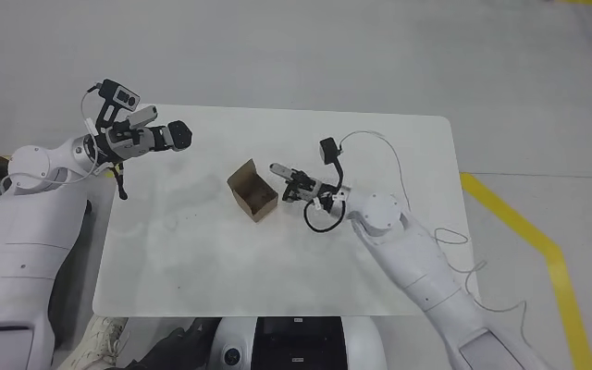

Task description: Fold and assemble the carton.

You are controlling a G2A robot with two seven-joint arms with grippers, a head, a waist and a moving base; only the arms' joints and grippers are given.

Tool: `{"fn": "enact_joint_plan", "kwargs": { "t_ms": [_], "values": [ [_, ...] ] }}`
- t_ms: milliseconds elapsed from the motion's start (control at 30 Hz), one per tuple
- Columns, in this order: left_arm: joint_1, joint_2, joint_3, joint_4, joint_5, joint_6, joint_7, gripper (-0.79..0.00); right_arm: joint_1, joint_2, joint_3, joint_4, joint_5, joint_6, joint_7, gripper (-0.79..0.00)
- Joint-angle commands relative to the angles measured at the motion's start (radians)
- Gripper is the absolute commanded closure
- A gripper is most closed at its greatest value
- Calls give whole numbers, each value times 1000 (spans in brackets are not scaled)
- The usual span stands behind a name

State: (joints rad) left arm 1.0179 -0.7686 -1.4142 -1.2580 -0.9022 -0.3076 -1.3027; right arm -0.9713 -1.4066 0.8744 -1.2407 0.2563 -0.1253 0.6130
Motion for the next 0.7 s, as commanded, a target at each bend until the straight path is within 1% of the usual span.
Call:
{"fn": "enact_joint_plan", "kwargs": {
  "t_ms": [0,133,300,667],
  "values": [
    [-3,-2,-3,4,0,-1,-4,-785,20,-8,-16,17,2,14,-10,-785],
    [-5,-5,-10,7,-4,-2,-14,-785,46,-23,-44,48,5,41,-20,-785],
    [-1,-8,-20,11,-3,-3,-22,-785,58,-35,-66,71,12,53,-2,-785],
    [9,-14,-36,3,6,1,-26,-785,10,-34,-102,24,-38,40,92,-785]
  ]
}}
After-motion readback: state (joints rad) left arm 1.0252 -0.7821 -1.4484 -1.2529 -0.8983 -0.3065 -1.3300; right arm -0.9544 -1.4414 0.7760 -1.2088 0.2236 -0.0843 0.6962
